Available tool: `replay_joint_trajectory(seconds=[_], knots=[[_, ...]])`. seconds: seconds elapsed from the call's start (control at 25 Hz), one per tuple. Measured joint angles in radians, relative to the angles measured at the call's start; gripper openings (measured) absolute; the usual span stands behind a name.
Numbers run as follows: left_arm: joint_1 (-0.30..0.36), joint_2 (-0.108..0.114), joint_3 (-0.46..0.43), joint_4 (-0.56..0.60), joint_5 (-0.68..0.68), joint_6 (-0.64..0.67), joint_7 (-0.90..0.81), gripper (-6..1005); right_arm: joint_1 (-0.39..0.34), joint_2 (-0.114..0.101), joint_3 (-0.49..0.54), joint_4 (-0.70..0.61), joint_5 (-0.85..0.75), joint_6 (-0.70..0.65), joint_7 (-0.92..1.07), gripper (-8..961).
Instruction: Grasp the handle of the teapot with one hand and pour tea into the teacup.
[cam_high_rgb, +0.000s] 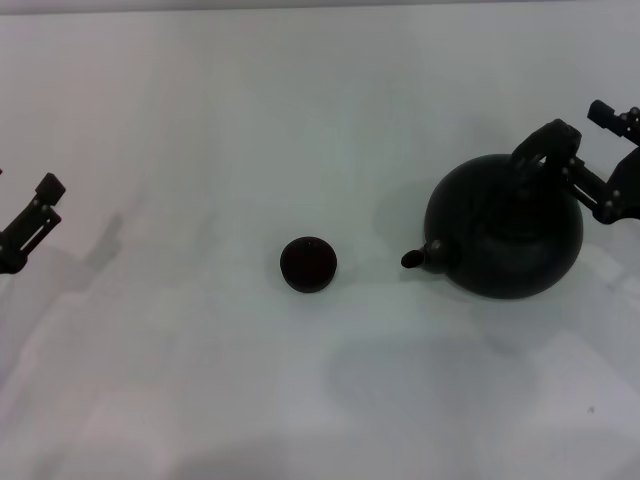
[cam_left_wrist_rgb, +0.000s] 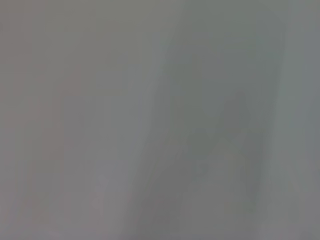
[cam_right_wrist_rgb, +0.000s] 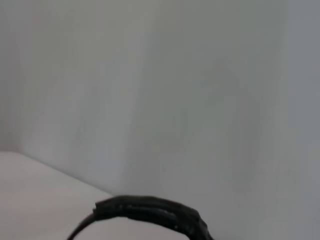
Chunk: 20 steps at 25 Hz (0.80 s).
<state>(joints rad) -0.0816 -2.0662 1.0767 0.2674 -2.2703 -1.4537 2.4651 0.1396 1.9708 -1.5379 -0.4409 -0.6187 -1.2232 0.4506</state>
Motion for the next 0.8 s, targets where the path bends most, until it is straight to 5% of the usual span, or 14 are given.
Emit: replay_joint_trajectory(seconds=[0.4,0.6,0.8], knots=[[-0.009,0.000,-0.001,0.005,-0.002,0.008,0.000,861,-0.019,-0.031,0.003,0.075,0.000,-0.145,0.079,875],[-0.012,0.000,-0.006,0.008,-0.005,0.011,0.000,862,-0.033,-0.037,0.142,0.146,0.009,-0.160,0.087,875],[-0.031,0.000,-0.077,0.010,-0.007,0.013,0.002,862,-0.034,-0.001,0.411,0.178,0.009,-0.129,0.067,874]])
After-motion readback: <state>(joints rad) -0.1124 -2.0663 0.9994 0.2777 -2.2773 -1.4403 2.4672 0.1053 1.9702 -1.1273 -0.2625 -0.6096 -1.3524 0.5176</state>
